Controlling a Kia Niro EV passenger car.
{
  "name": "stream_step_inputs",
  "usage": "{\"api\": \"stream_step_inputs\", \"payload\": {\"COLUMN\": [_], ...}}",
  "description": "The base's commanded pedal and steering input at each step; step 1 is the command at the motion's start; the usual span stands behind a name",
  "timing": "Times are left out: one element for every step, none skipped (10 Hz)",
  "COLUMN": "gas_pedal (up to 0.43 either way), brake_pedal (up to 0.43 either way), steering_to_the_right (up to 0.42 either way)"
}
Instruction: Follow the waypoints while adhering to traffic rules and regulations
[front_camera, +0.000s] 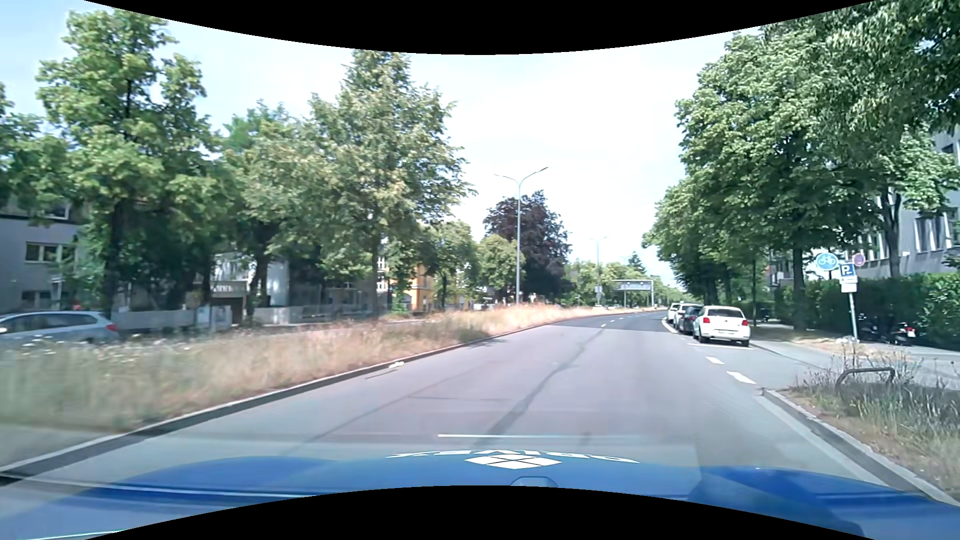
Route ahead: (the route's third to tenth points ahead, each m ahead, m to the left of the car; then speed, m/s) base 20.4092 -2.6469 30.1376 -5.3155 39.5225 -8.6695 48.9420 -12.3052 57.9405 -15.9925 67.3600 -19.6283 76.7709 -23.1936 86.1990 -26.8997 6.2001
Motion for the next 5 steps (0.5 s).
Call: {"api": "stream_step_inputs", "payload": {"gas_pedal": [0.287, 0.287, 0.287, 0.287, 0.287], "brake_pedal": [0.000, 0.000, 0.000, 0.000, 0.000], "steering_to_the_right": [0.274, 0.242, 0.206, 0.180, 0.149]}}
